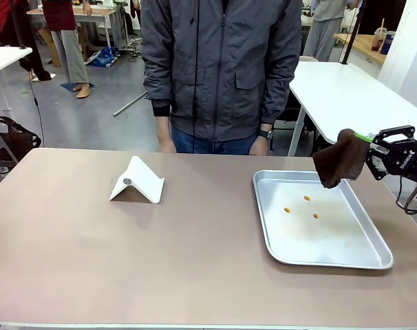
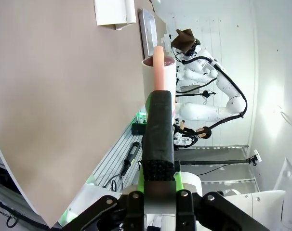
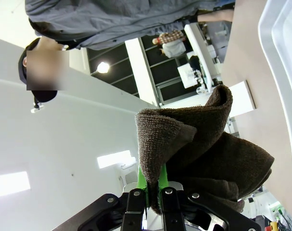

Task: Clean the surface of the table.
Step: If a person points to the right, clean the right side of the table with your right hand, and if they point to the left, clean the left side with your left hand, then clean the area not pointed to by the person.

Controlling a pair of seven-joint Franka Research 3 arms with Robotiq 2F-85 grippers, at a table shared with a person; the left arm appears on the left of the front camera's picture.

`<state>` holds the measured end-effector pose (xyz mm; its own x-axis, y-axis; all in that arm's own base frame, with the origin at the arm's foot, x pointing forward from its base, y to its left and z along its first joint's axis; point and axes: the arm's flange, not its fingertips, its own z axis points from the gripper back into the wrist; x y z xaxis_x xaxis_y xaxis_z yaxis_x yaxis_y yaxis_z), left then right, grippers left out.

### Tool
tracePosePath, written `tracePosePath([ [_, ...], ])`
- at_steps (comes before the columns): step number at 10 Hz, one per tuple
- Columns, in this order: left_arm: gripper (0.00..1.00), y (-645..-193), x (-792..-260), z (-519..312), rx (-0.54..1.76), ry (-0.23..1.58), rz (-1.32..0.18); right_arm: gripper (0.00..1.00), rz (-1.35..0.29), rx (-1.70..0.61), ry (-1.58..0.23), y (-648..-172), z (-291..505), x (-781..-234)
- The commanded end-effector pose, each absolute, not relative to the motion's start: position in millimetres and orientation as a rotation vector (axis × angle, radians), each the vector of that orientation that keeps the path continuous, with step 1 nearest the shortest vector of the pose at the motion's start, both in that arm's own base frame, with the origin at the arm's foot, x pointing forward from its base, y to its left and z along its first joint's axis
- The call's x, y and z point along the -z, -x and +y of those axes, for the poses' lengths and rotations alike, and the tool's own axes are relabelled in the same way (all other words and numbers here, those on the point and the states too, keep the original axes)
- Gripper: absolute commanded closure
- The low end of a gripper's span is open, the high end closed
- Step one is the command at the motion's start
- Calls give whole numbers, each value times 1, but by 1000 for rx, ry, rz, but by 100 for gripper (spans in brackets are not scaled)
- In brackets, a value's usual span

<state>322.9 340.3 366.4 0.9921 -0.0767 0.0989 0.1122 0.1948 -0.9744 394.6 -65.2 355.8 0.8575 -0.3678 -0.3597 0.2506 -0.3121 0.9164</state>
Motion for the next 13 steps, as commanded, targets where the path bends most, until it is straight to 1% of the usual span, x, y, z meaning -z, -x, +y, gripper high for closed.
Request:
tracePosePath([
  [1, 78, -325, -378, 343, 110, 1365, -35, 100, -86, 600, -1792, -394, -65, -359],
  [13, 78, -325, -378, 343, 110, 1365, -35, 100, -86, 600, -1792, -394, -65, -359],
])
